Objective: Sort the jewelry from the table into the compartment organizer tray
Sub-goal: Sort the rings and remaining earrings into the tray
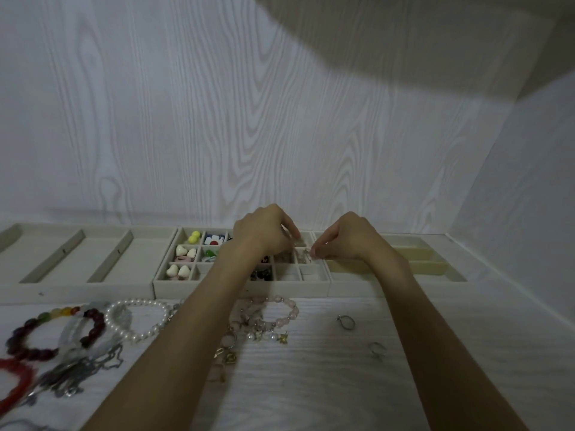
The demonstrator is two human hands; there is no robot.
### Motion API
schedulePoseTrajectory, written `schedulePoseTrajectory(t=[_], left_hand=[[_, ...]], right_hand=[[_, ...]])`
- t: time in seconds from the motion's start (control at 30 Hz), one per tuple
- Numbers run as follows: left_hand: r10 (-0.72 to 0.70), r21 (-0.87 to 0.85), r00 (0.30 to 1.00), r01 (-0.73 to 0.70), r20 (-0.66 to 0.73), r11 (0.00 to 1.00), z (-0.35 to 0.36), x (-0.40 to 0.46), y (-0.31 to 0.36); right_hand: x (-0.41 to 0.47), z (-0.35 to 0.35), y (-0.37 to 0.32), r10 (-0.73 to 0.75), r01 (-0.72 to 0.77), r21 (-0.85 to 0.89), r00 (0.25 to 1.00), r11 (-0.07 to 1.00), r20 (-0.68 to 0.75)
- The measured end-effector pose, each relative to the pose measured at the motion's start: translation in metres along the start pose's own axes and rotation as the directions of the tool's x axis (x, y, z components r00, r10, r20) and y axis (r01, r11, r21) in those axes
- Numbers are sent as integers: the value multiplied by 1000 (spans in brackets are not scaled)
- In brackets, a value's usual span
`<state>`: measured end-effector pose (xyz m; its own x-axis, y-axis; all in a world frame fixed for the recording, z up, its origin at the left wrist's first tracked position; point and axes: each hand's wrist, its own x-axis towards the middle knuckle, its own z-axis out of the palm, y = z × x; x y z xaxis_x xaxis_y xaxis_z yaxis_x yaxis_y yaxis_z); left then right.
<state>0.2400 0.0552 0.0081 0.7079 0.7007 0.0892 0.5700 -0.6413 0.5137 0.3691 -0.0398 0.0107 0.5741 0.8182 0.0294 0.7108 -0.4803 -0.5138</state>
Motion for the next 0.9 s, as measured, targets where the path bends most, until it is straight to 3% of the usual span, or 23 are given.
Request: schedulePoseTrajectory(t=[0.27,0.67,0.77,0.9], left_hand=[[35,60,987,-44,158,997,-1,5,-2],[27,211,953,-94,303,973,-3,9,-3],[37,290,946,-136,322,947,-1,8,-1],[23,317,947,-130,321,940,4,9,-3]], right_hand=[[-5,8,-3,-43,39,-89,998,995,-44],[-8,-17,-12,-92,97,-241,995,966,31],[-12,-28,-15,-87,146,-317,977,937,194],[-3,-15,-14,83,102,-501,939,859,333]])
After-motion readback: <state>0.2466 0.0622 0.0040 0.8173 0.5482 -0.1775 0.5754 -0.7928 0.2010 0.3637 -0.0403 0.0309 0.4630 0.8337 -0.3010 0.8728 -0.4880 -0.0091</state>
